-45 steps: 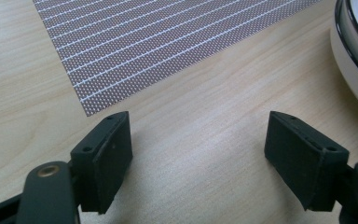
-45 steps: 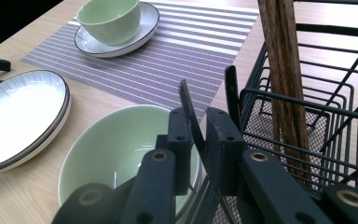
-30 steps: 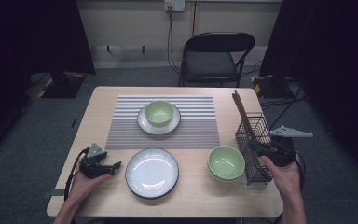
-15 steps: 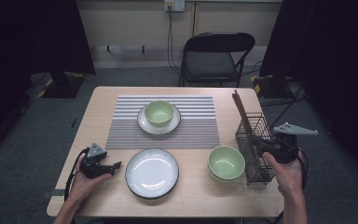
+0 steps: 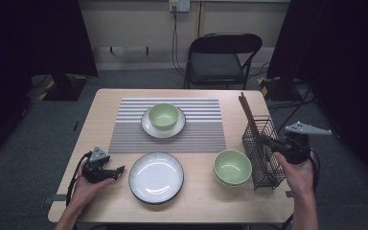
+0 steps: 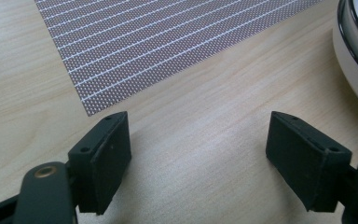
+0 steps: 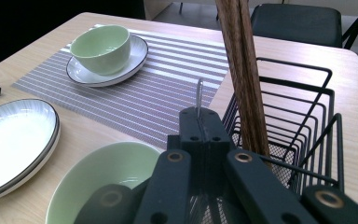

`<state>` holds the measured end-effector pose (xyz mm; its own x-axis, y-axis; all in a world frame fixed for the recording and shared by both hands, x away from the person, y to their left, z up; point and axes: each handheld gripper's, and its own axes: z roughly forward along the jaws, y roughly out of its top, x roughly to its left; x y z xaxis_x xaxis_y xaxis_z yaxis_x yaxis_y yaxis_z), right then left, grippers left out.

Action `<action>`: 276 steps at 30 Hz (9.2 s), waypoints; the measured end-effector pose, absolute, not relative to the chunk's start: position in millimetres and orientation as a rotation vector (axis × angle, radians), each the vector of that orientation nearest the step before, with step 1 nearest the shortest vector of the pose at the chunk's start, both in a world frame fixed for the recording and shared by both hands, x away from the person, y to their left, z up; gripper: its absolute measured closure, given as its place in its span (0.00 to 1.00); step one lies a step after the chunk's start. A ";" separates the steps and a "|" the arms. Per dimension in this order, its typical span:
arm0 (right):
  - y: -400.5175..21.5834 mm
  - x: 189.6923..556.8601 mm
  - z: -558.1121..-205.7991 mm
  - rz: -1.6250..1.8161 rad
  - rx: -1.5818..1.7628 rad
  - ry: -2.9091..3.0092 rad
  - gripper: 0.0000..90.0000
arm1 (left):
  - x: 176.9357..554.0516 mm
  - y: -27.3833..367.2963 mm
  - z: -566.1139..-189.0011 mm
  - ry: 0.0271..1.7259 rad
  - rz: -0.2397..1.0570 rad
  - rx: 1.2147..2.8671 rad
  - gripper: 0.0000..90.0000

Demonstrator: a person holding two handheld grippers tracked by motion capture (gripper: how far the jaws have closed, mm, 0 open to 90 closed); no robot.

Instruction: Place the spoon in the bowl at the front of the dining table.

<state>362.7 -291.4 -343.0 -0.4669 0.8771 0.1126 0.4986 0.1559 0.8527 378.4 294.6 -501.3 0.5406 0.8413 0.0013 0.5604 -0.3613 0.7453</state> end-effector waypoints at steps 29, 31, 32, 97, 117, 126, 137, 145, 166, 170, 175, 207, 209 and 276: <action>-287.3 366.2 -311.4 1.293 1.246 1.979 1.00 | 378.4 294.7 -501.2 1.127 0.507 2.069 0.24; -286.6 366.1 -308.2 1.299 1.240 1.978 1.00 | 378.4 294.7 -501.2 1.127 0.508 2.069 0.24; -286.3 366.3 -306.7 1.300 1.239 1.973 1.00 | 378.4 294.7 -501.2 1.127 0.507 2.070 0.24; -199.6 400.5 -282.0 1.480 1.059 2.046 1.00 | 378.5 295.2 -500.9 1.122 0.507 2.080 0.24; -152.3 417.6 -304.3 1.533 0.999 2.145 1.00 | 378.5 295.2 -500.9 1.121 0.507 2.080 0.24; -134.1 427.0 -303.2 1.558 0.969 2.171 1.00 | 378.5 295.2 -500.9 1.121 0.507 2.080 0.24; -110.5 445.4 -308.2 1.591 0.950 2.201 1.00 | 378.5 295.2 -500.9 1.121 0.507 2.080 0.24; -97.9 461.6 -310.1 1.594 0.954 2.212 1.00 | 378.5 295.2 -500.9 1.121 0.508 2.080 0.24; -78.9 482.3 -309.0 1.603 0.950 2.221 1.00 | 389.3 296.2 -473.6 1.197 0.439 2.018 0.34; -74.8 483.8 -309.4 1.608 0.950 2.223 1.00 | 399.8 282.2 -448.6 1.113 0.412 1.986 0.39; -66.8 483.7 -309.0 1.620 0.937 2.231 1.00 | 413.6 251.6 -415.9 0.988 0.380 1.948 0.43; -46.2 467.9 -312.1 1.677 0.871 2.254 1.00 | 461.0 159.0 -363.8 0.711 0.265 1.823 0.78; -46.6 467.4 -311.4 1.674 0.867 2.253 1.00 | 462.0 160.5 -362.7 0.701 0.294 1.836 0.80; -133.7 429.5 -323.0 1.529 0.986 2.195 0.63 | 506.7 182.8 -349.7 0.734 0.330 1.796 1.00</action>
